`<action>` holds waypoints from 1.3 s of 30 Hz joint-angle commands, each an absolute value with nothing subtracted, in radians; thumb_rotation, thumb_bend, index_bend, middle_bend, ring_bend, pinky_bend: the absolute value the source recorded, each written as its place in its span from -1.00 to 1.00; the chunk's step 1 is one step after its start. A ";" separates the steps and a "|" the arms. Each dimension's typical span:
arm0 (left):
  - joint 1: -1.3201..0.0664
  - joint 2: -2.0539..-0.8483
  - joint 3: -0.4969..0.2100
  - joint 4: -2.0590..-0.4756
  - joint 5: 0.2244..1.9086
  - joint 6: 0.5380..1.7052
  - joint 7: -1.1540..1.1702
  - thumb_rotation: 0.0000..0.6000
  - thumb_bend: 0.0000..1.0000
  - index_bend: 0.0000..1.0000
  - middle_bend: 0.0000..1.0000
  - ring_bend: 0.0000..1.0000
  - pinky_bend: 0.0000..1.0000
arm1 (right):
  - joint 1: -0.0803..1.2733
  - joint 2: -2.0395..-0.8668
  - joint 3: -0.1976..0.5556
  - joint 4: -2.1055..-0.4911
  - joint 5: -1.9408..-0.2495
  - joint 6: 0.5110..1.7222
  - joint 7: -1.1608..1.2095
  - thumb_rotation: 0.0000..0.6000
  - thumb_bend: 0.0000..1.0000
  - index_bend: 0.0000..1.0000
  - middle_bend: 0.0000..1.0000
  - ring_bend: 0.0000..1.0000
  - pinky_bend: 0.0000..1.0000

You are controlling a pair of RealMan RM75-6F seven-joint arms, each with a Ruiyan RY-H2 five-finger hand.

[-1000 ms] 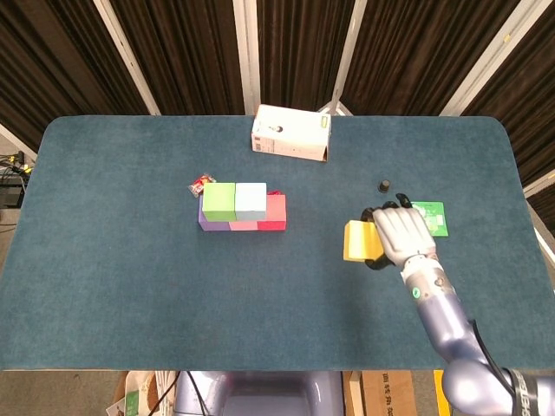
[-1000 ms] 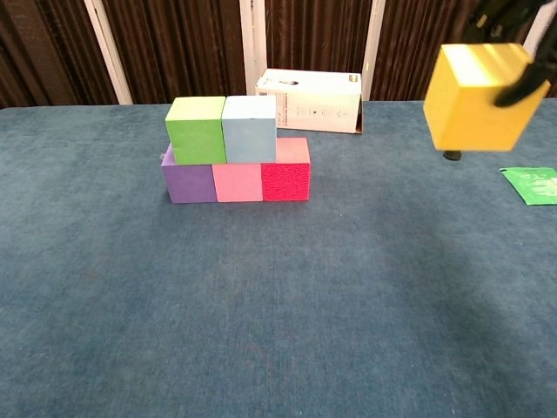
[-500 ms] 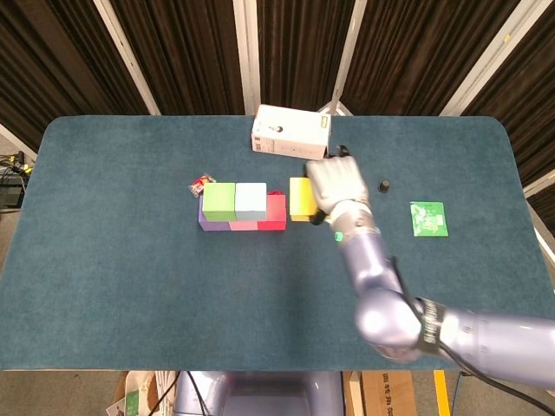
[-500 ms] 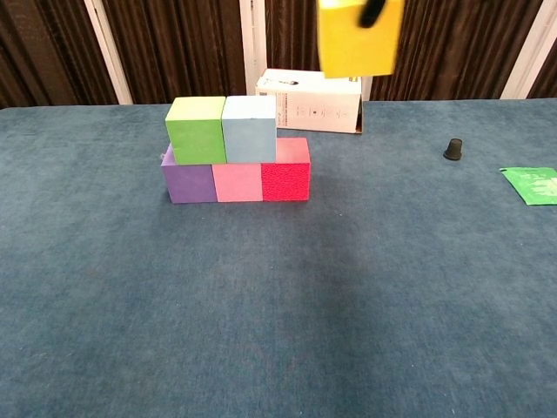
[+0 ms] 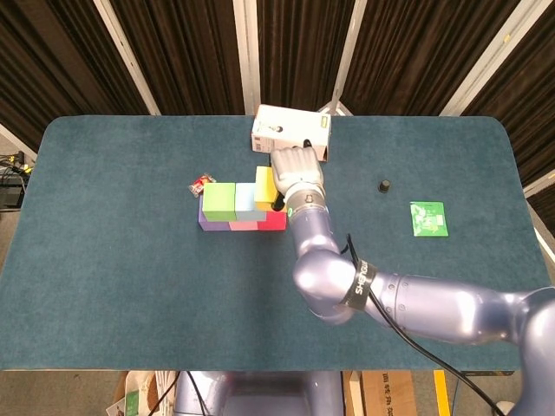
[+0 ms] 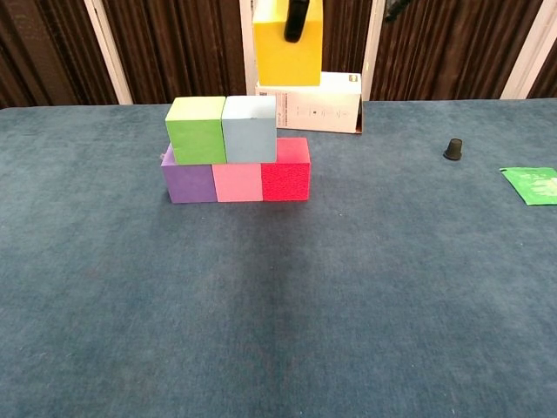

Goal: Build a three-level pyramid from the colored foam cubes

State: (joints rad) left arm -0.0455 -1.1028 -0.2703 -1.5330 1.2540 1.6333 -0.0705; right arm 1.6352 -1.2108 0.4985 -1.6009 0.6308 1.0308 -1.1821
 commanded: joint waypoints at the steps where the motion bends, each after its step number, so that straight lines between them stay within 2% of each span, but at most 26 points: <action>1: -0.046 -1.103 -0.272 -1.532 1.252 1.633 -0.067 1.00 -0.48 -0.70 -1.00 -1.00 -1.00 | 1.636 -1.240 0.515 -1.560 0.623 1.011 -1.197 1.00 -0.32 -0.15 -0.21 -0.60 -1.00; 11: -0.056 -1.116 -0.281 -1.515 1.243 1.626 -0.052 1.00 -0.48 -0.70 -1.00 -1.00 -1.00 | 1.639 -1.301 0.558 -1.491 0.614 0.978 -1.212 1.00 -0.32 -0.15 -0.21 -0.60 -1.00; 26: -0.066 -1.125 -0.285 -1.506 1.227 1.604 -0.033 1.00 -0.48 -0.70 -1.00 -1.00 -1.00 | 1.675 -1.417 0.586 -1.385 0.577 0.985 -1.242 1.00 -0.32 -0.14 -0.21 -0.60 -1.00; 39: -0.076 -1.135 -0.279 -1.506 1.227 1.590 -0.005 1.00 -0.48 -0.70 -1.00 -1.00 -1.00 | 1.659 -1.468 0.600 -1.312 0.542 0.964 -1.259 1.00 -0.32 -0.14 -0.21 -0.60 -1.00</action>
State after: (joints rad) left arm -0.0761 -1.1352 -0.2789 -1.5057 1.2270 1.5896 -0.0045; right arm 1.6598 -1.4663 0.5986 -1.3141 0.5416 0.9655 -1.2571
